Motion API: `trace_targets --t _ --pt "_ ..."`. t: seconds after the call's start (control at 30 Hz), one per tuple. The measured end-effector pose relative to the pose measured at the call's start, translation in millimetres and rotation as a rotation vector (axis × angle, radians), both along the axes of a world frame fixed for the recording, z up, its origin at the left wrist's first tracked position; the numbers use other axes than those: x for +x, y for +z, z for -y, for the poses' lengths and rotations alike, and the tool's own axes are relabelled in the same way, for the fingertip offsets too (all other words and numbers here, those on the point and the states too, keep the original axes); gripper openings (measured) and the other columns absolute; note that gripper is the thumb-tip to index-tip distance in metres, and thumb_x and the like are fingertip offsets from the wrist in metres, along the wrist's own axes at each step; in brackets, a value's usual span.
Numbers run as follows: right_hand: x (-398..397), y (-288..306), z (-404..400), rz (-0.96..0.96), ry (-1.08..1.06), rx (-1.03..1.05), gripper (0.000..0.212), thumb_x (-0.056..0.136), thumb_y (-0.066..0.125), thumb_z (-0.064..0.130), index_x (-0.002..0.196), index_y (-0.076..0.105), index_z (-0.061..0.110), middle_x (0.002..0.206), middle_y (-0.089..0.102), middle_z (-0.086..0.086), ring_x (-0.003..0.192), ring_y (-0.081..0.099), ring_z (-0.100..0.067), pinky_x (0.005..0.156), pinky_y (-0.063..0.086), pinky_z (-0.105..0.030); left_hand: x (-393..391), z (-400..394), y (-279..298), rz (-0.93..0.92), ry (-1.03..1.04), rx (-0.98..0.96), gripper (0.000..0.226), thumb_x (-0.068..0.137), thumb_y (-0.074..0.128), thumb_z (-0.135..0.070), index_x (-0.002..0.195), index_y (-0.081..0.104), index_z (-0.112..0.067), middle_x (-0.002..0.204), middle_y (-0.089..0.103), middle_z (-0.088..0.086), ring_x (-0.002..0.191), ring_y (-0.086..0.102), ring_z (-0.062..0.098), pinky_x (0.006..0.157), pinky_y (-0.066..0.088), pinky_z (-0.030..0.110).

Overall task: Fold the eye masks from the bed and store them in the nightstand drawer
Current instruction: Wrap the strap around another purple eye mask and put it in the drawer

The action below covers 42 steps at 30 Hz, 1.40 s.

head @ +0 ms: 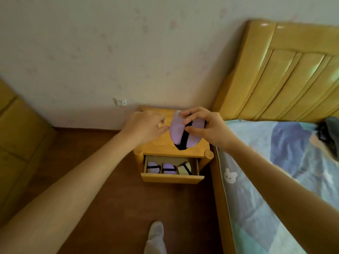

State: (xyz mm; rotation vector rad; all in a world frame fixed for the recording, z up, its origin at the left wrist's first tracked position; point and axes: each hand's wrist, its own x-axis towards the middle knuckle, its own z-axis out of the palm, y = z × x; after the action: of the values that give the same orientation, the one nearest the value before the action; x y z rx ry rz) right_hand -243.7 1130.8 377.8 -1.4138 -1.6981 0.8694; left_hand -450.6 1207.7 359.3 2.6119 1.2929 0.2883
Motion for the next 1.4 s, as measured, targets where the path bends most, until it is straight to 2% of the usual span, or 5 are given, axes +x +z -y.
trace_targets --t 0.5,0.8,1.1,1.27,1.4 --pt "0.4 -394.0 -58.6 -0.338 -0.451 -0.531 0.021 0.086 0.059 -0.006 0.095 0.069 0.01 0.113 0.065 0.005 0.109 0.057 0.0 0.09 0.046 -0.025 50.1 -48.0 -370.5 0.375 0.441 -1.39 0.023 0.093 0.057 -0.039 0.108 0.059 -0.022 0.098 0.06 -0.003 0.082 0.06 0.011 0.07 0.049 0.027" --pt "8.6 -522.2 -83.1 -0.197 -0.562 -0.683 0.019 0.081 0.069 0.002 0.083 0.066 0.02 0.099 0.064 0.0 0.095 0.063 -0.021 0.081 0.052 -0.033 72.2 -81.2 -506.6 0.392 0.668 -1.379 0.047 0.093 0.059 -0.032 0.134 0.045 -0.015 0.121 0.05 0.004 0.095 0.052 0.019 0.061 0.048 0.023" --pt "43.6 -584.5 -127.1 -0.363 -0.741 -0.759 0.021 0.083 0.052 -0.019 0.084 0.062 -0.001 0.058 0.067 0.006 0.059 0.064 -0.003 0.063 0.054 -0.017 100.0 -108.1 -569.0 0.532 0.89 -1.295 0.054 0.085 0.07 -0.011 0.134 0.046 -0.005 0.13 0.054 0.008 0.123 0.052 0.026 0.096 0.044 0.03" --pt "44.2 -594.9 -134.9 -0.454 -0.69 -0.736 0.031 0.079 0.056 -0.021 0.101 0.052 0.0 0.089 0.061 -0.011 0.084 0.061 -0.016 0.079 0.05 -0.031 108.8 -117.0 -590.7 0.531 0.884 -1.039 0.011 0.088 0.066 -0.015 0.097 0.06 -0.011 0.102 0.061 0.009 0.102 0.056 0.026 0.096 0.044 0.037" --pt "43.7 -608.0 -135.5 -0.22 -0.514 -0.746 0.054 0.08 0.071 0.001 0.129 0.049 0.008 0.131 0.056 -0.009 0.123 0.05 -0.023 0.102 0.042 -0.034 115.4 -121.4 -602.2 0.373 0.768 -1.051 0.023 0.094 0.057 -0.02 0.074 0.045 -0.021 0.081 0.051 0.003 0.075 0.051 0.014 0.083 0.036 0.027"
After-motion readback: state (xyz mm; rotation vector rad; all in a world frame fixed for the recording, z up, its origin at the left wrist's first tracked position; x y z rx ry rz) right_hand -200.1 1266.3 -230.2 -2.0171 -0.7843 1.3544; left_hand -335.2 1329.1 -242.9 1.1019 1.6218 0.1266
